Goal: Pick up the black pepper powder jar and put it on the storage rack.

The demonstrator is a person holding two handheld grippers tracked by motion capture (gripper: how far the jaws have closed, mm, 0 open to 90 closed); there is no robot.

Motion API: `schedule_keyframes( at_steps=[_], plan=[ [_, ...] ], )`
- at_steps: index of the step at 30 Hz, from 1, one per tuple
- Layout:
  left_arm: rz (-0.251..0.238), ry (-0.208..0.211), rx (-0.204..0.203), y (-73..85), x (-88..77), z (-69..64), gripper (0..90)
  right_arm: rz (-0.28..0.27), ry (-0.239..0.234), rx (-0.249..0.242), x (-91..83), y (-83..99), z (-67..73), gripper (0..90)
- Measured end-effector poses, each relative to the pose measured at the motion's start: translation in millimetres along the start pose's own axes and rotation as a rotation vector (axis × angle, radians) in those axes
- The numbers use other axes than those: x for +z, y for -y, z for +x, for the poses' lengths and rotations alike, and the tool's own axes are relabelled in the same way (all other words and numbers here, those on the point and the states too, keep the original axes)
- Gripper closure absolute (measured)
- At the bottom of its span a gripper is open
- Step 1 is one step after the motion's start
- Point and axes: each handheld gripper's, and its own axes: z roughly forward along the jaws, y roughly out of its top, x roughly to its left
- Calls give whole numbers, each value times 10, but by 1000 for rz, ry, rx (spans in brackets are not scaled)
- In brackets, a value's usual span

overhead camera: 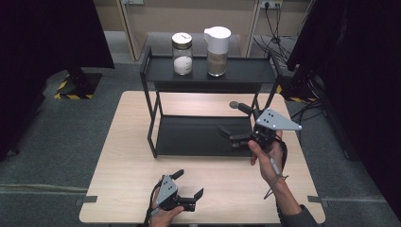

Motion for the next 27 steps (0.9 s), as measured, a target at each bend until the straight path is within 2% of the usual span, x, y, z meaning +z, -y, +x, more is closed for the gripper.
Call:
schedule_keyframes(
  at_steps=[6,14,22,24,27],
  plan=[
    [-1,0,1,1,-1,-1,1,6,-17,-3,-47,123,63,5],
    [-1,-1,1,1,0,-2,1,31,-34,24,-113,342,119,5],
    [-2,-2,1,1,-1,-3,1,46,-30,60,-179,586,126,7],
    [-2,-2,1,1,-2,-2,1,55,-22,62,-205,692,150,10],
    [-2,-3,0,1,-1,-2,1,64,-14,53,-227,760,187,10]
  ],
)
